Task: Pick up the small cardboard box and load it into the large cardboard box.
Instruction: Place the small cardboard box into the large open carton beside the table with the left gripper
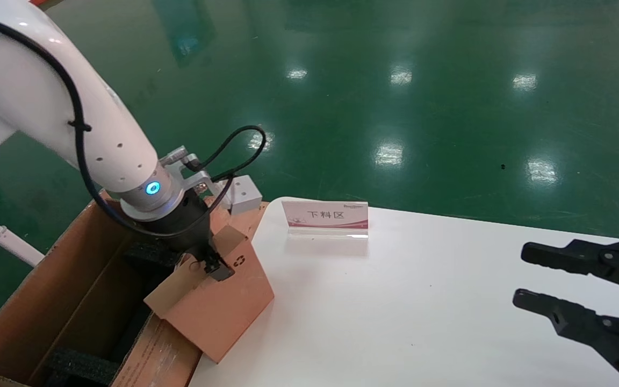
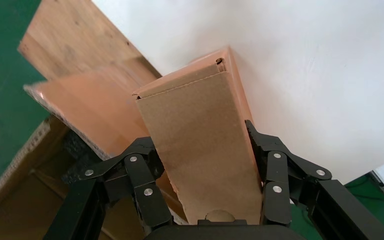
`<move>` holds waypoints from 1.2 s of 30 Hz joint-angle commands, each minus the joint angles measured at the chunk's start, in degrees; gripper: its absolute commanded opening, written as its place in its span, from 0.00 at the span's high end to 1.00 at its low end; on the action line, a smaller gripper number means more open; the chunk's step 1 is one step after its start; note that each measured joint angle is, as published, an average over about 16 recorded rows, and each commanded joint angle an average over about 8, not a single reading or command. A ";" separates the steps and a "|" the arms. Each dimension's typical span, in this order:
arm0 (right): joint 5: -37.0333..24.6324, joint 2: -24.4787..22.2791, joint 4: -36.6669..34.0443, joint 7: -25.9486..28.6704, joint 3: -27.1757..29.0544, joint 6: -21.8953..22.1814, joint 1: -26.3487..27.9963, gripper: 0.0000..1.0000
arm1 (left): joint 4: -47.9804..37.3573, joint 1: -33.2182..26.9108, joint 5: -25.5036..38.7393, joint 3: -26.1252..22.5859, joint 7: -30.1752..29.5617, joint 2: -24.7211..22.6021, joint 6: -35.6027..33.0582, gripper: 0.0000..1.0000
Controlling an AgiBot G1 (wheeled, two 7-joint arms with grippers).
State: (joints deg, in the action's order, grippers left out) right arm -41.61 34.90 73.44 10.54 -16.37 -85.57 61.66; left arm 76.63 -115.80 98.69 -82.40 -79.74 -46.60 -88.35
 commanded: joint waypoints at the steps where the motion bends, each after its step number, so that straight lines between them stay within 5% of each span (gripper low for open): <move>1: 0.00 0.00 -0.01 -0.01 0.00 0.00 0.00 1.00 | -0.49 -0.30 -0.66 0.23 0.32 -0.37 0.24 1.00; 9: 0.02 -0.01 -0.03 -0.03 -0.04 0.00 0.02 1.00 | -0.83 -6.30 -2.23 2.44 0.82 -1.75 0.50 1.00; 20: 0.05 -0.02 -0.03 -0.05 -0.08 0.01 0.03 1.00 | -0.59 -22.66 2.66 4.20 3.29 -1.05 -1.60 1.00; 29: 0.07 -0.04 -0.03 -0.06 -0.12 0.03 0.04 0.00 | -2.27 -37.01 1.10 -10.80 3.11 -0.23 -3.60 1.00; 36: 0.09 -0.05 -0.03 -0.08 -0.14 0.04 0.05 0.00 | -3.01 -46.12 -6.93 -30.60 -0.21 -1.74 -3.62 1.00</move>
State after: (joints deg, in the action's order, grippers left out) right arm -41.52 34.85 73.41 10.46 -16.51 -85.53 61.71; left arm 73.60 -160.92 92.21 -112.20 -79.84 -48.35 -91.85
